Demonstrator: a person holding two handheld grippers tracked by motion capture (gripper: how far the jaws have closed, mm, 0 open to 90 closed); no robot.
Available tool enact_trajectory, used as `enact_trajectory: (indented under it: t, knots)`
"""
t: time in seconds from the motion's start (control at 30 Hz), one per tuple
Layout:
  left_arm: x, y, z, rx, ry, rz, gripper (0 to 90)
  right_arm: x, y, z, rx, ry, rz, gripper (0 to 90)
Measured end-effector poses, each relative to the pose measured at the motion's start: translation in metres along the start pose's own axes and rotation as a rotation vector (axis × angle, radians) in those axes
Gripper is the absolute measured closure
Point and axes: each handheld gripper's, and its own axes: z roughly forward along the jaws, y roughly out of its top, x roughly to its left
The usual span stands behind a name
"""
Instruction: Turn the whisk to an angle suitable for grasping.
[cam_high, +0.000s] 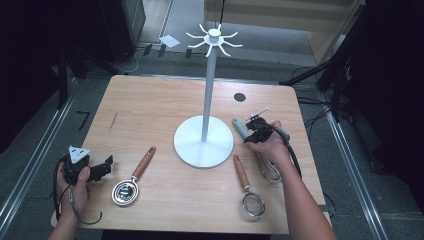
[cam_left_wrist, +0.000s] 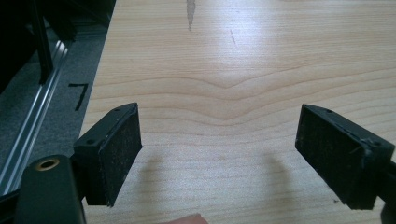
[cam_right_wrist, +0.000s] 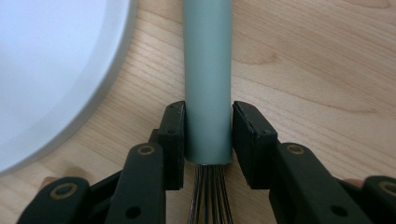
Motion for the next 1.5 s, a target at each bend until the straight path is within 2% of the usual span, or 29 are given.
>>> enact_trajectory:
  t: [0.17, 0.23, 0.5, 0.73, 0.77, 0.8, 0.87, 0.9, 0.97, 1.07, 1.1, 1.13, 1.2, 1.23, 1.27, 1.3, 1.33, 1.43, 1.5]
  knots:
    - [0.0, 0.0, 0.0, 0.0, 0.001, -0.001, 15.2, 0.0, 0.002, 0.001, -0.007, -0.003, 0.016, 65.3]
    - [0.0, 0.0, 0.0, 0.001, 0.0, -0.001, 15.3, -0.001, 0.002, 0.001, -0.001, 0.018, 0.036, 68.7]
    - [0.0, 0.0, 0.0, 0.002, 0.001, -0.001, 15.3, -0.004, 0.005, 0.001, 0.015, 0.026, 0.08, 70.3]
    - [0.0, 0.0, 0.0, 0.001, 0.0, -0.001, 15.3, -0.003, 0.003, 0.001, -0.006, 0.017, 0.074, 70.5]
    - [0.0, 0.0, 0.0, 0.0, 0.0, 0.0, 15.3, -0.003, 0.003, 0.001, -0.016, 0.017, 0.074, 70.5]
    - [0.0, 0.0, 0.0, 0.0, 0.0, 0.0, 15.3, -0.005, 0.002, -0.004, -0.05, 0.017, 0.089, 70.6]
    - [0.0, 0.0, 0.0, 0.001, 0.0, 0.001, 15.3, -0.005, 0.002, -0.006, -0.065, 0.022, 0.098, 70.6]
    - [0.0, 0.0, 0.0, 0.001, 0.001, 0.001, 15.3, -0.007, 0.001, -0.011, -0.094, 0.021, 0.104, 70.6]
    - [0.0, 0.0, 0.0, 0.001, 0.001, 0.001, 15.3, -0.007, 0.0, -0.014, -0.107, 0.019, 0.105, 70.6]
    - [0.0, 0.0, 0.0, 0.002, 0.004, 0.001, 15.2, -0.007, -0.003, -0.025, -0.177, 0.047, 0.107, 70.6]
    - [0.0, 0.0, 0.0, 0.002, 0.004, 0.001, 15.2, -0.007, -0.003, -0.025, -0.177, 0.047, 0.107, 70.6]
    - [0.0, 0.0, 0.0, -0.001, 0.003, 0.001, 15.2, -0.007, -0.005, -0.03, -0.212, 0.05, 0.102, 70.6]
    - [0.0, 0.0, 0.0, 0.0, 0.003, 0.001, 15.2, -0.007, -0.006, -0.032, -0.226, 0.055, 0.1, 70.6]
    - [0.0, 0.0, 0.0, -0.001, 0.005, 0.001, 15.3, -0.007, -0.008, -0.036, -0.254, 0.065, 0.103, 70.6]
    - [0.0, 0.0, 0.0, -0.001, 0.005, 0.001, 15.3, -0.007, -0.008, -0.036, -0.254, 0.065, 0.103, 70.6]
    - [0.0, 0.0, 0.0, 0.0, 0.005, 0.002, 15.2, -0.007, -0.011, -0.04, -0.282, 0.074, 0.099, 70.6]
    - [0.0, 0.0, 0.0, 0.0, 0.005, 0.002, 15.3, -0.007, -0.011, -0.04, -0.282, 0.074, 0.099, 70.6]
    - [0.0, 0.0, 0.0, -0.001, 0.005, 0.002, 15.2, -0.008, -0.014, -0.047, -0.337, 0.082, 0.107, 70.6]
    - [0.0, 0.0, 0.0, -0.001, 0.005, 0.002, 15.2, -0.008, -0.015, -0.049, -0.353, 0.086, 0.109, 70.6]
